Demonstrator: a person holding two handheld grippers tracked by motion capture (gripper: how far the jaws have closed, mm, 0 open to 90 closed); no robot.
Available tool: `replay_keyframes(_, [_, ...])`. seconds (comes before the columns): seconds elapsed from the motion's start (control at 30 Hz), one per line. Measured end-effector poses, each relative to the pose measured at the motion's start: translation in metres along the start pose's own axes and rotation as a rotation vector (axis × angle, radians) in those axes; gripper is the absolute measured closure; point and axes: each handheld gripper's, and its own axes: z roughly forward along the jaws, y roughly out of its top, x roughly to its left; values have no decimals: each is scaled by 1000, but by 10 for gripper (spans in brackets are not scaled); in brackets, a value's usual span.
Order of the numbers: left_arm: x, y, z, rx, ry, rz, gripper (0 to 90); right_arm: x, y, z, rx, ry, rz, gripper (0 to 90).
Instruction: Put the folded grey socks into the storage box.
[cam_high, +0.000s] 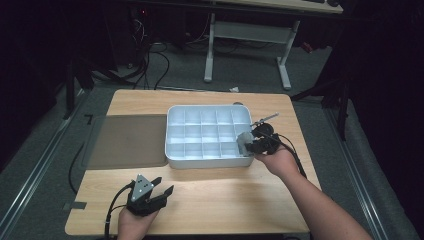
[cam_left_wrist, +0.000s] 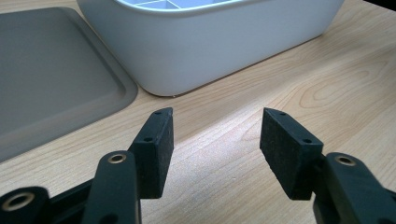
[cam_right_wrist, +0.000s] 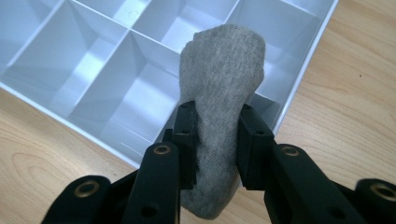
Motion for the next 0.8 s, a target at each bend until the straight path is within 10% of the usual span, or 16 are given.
replay_keyframes(0.8, [2,-1,2,1,0,-9,448,2,10,38,205,-31,-45,739])
